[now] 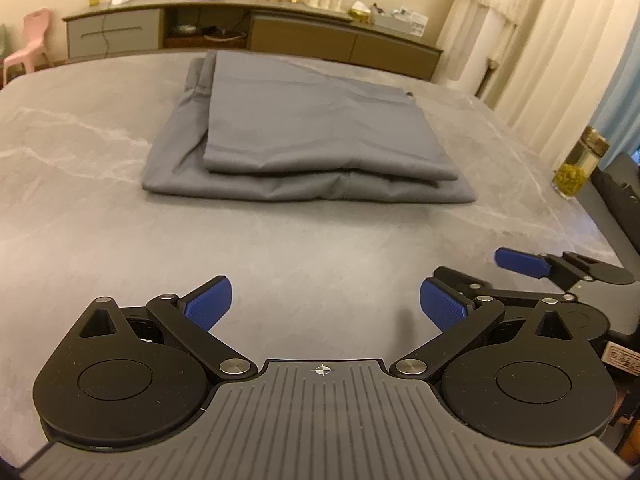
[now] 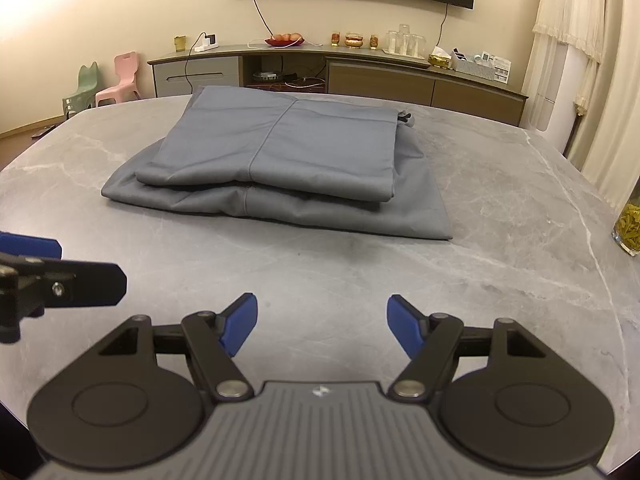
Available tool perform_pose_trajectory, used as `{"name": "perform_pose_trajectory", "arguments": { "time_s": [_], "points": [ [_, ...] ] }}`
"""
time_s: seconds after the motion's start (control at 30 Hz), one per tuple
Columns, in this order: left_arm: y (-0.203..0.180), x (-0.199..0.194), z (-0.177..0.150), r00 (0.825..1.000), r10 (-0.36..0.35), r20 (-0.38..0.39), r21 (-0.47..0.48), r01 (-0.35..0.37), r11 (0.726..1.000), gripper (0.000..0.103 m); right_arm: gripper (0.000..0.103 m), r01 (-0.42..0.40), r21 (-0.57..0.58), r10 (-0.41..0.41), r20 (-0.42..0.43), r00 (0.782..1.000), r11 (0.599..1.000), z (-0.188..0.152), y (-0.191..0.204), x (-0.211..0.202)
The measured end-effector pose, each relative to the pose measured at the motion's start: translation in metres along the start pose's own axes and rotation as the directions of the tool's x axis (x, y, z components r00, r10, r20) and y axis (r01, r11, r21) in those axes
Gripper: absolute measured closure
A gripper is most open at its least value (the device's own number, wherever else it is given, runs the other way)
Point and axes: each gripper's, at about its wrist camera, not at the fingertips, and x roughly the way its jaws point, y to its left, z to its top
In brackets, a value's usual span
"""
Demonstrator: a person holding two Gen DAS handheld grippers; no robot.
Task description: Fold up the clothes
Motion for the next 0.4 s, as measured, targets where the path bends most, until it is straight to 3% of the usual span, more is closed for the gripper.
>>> {"name": "perform_pose_trajectory", "arguments": {
  "time_s": [0.4],
  "points": [
    [0.0038,-0.0037,-0.0041,0.998,0.056,-0.018,0.003,-0.056,0.998,0.012,0.03,0.004,-0.004,-0.004,0.005,1.0,1.0,-0.0009,0.0018,-0.0018]
  ]
}}
